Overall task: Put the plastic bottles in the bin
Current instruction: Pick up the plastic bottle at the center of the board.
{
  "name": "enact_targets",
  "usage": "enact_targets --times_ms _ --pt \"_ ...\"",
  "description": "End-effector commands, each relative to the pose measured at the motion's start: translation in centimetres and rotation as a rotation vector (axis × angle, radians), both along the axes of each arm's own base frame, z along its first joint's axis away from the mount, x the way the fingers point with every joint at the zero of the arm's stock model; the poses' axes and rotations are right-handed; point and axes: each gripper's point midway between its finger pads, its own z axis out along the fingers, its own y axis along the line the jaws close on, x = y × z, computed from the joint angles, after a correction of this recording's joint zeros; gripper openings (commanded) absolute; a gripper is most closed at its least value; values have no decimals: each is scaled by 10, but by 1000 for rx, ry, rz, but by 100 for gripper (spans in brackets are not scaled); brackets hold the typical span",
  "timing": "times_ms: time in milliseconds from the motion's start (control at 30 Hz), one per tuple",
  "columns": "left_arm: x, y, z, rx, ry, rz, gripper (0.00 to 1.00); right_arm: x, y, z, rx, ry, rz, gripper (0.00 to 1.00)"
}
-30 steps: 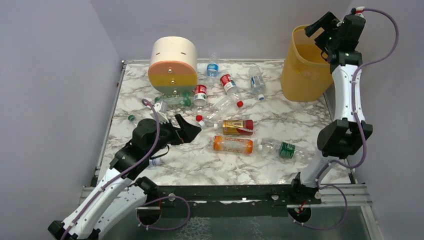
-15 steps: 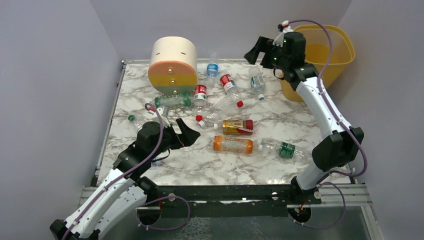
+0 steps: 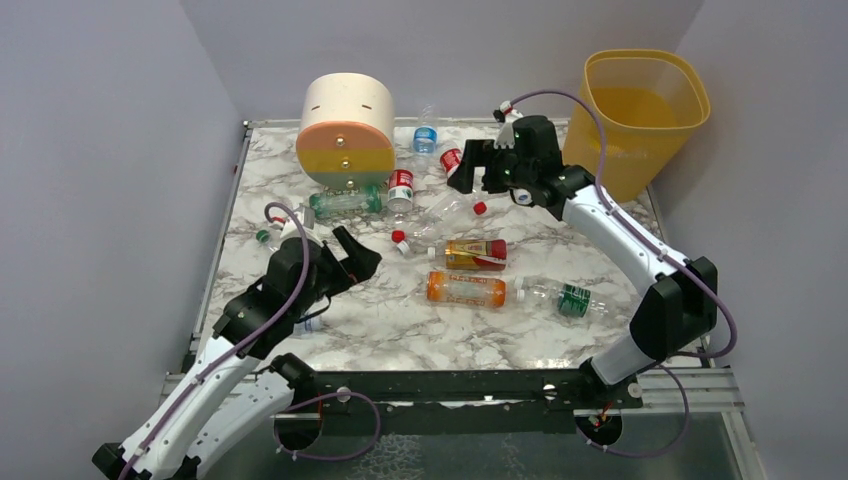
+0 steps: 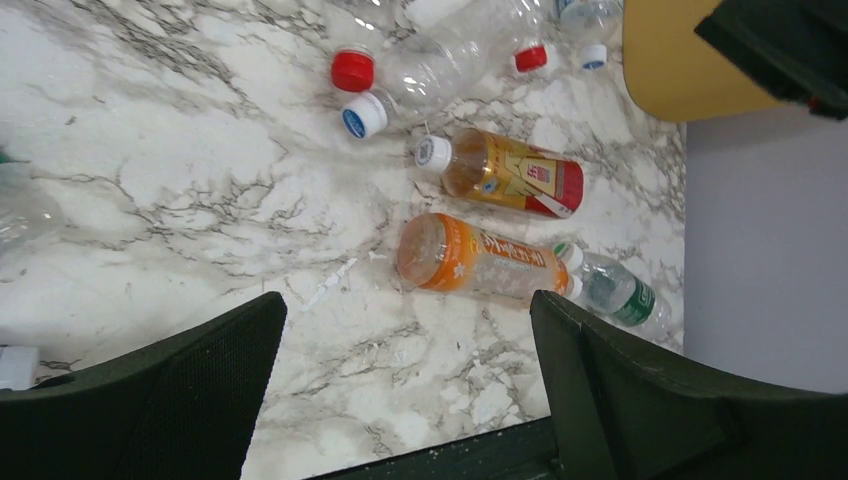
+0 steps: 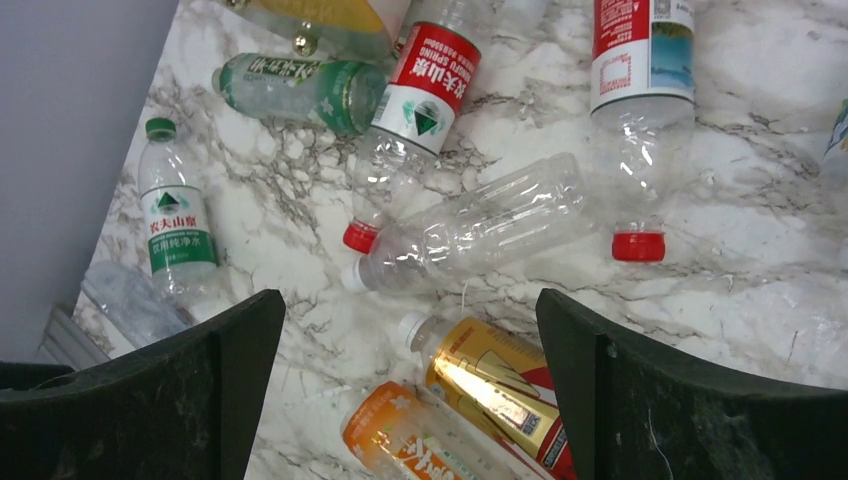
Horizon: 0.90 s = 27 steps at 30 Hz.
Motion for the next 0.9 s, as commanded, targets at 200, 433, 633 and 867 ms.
enact_targets --times_ms 200,433,633,867 --pt "26 44 -18 265 92 222 99 -34 13 -6 43 -15 103 99" --pt "78 109 -34 284 192 309 99 -43 20 -12 59 6 147 100" --pt "91 150 -31 330 205 404 99 -51 28 -13 79 16 180 99" --pt "100 182 -66 329 327 464 99 -59 32 -25 76 37 199 99"
